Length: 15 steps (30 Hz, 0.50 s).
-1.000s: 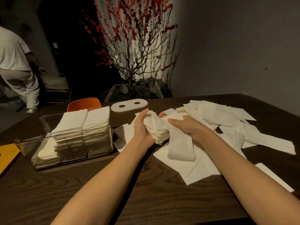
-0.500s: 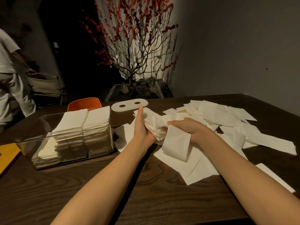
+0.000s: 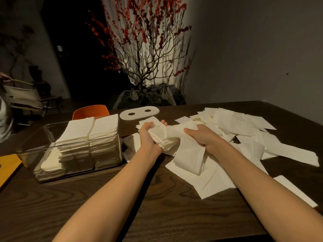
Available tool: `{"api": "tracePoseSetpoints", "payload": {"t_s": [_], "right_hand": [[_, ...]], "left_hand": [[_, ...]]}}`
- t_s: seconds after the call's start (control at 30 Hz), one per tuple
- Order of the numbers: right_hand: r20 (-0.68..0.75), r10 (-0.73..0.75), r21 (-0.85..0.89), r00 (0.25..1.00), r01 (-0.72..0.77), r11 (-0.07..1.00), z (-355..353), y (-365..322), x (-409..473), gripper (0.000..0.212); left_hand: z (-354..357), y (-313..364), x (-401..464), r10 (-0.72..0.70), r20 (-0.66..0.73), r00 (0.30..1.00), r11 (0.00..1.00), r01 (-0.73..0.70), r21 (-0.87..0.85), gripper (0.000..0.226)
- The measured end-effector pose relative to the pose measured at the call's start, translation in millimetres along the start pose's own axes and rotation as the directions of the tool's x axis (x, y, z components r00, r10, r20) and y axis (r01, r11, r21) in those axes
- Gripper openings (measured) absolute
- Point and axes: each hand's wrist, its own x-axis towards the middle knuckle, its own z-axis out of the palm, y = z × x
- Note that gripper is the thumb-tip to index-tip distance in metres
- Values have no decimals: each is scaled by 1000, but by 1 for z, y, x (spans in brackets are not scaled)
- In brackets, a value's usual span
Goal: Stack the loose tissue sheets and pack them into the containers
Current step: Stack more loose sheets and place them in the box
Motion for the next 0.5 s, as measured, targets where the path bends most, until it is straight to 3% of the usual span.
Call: {"api": "tracePoseSetpoints", "payload": {"t_s": [0.23,0.33,0.5], "right_hand": [[-116,-76,62,990,84,995,1,2,8,41],[-181,-29,168,983,61,984,-3,2,12,46],[-103,82,413,991,-32,910,-7,3,17,48]], "left_hand": [[1,5,0,11,-11,1000,1000,-11,-17,11],[1,6,-2,0,30,1000,1000,0,6,11],[4,8,-11,-207,59,977,922,174,345,25]]}}
